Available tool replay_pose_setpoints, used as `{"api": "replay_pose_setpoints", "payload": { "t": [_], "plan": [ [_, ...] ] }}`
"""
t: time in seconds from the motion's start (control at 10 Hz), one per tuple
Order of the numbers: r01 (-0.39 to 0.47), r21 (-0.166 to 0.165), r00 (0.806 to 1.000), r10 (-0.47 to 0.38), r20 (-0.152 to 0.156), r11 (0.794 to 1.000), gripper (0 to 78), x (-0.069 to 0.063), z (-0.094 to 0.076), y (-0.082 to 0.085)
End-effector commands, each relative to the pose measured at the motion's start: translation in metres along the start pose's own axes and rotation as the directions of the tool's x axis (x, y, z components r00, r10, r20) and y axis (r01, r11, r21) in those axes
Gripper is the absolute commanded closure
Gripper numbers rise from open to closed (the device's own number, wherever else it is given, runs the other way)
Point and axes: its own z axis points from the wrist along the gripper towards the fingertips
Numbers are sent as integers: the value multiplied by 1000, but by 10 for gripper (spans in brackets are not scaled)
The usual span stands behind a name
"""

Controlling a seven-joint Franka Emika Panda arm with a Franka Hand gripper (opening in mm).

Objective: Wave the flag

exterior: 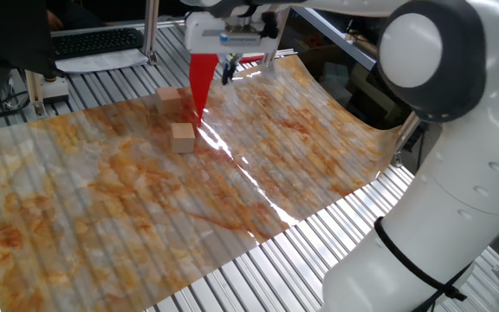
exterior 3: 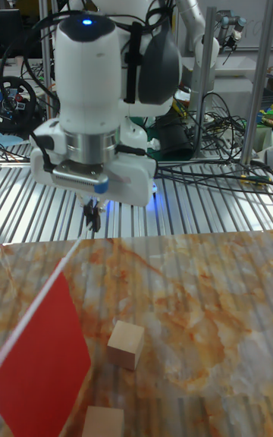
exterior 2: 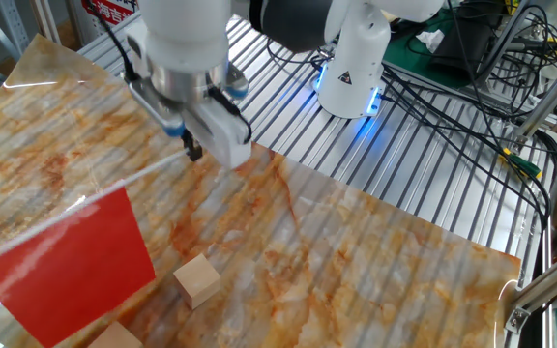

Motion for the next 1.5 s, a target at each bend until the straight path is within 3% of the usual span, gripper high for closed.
{"api": "replay_pose_setpoints", "payload": {
  "t": [0.1, 0.2, 0.3, 0.5, 0.6, 0.8, 1.2, 1.5],
  "plan": [
    [-43, 14, 995, 42, 95, 999, 764, 8, -12, -11],
    [-48, 25, 993, 45, 108, 999, 764, 9, -14, -13],
    [-22, 70, 992, 13, 129, 997, 764, 12, -18, -20],
    [42, 79, 990, -52, 132, 996, 764, 11, -23, -31],
    [97, 99, 986, -109, 126, 990, 764, 9, -27, -40],
    [93, 104, 987, -105, 124, 990, 764, 7, -27, -40],
    [20, 112, 994, -32, 108, 994, 764, 8, -28, 2],
    [-39, 103, 994, 28, 106, 994, 764, 12, -22, 47]
  ]
}}
